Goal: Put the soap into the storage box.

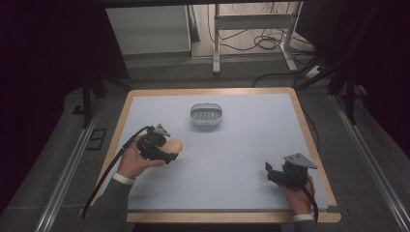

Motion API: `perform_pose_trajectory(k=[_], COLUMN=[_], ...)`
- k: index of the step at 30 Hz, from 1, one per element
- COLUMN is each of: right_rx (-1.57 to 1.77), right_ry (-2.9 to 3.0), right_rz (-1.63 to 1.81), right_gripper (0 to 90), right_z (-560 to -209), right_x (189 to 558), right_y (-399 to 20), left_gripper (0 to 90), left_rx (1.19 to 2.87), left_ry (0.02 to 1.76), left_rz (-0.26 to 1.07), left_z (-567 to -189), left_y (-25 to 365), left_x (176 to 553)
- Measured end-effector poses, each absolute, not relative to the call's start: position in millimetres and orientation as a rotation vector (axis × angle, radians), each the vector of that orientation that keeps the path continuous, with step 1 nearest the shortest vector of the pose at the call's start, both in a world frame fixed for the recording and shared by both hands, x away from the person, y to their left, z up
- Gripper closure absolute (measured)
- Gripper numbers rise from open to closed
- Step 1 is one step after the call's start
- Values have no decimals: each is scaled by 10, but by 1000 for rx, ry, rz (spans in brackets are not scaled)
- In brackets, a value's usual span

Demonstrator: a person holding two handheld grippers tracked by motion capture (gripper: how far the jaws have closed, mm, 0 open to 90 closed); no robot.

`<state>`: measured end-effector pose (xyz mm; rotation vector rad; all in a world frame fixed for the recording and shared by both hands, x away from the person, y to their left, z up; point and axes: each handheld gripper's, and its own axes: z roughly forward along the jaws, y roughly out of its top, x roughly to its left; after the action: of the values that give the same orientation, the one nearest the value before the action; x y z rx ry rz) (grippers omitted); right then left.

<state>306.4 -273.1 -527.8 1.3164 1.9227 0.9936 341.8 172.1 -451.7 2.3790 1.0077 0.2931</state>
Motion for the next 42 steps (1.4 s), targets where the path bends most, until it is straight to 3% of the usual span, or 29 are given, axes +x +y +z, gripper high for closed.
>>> perform_pose_trajectory(k=[42], right_rx=[1315], right_ry=[1926], right_rz=[988], right_gripper=[109], right_z=[-5278], right_x=[3065], right_y=[-2726], left_gripper=[326], left_rx=[2395], left_ry=[1005], left_rz=[287], left_z=[-4477], left_y=[1645], left_x=[3630])
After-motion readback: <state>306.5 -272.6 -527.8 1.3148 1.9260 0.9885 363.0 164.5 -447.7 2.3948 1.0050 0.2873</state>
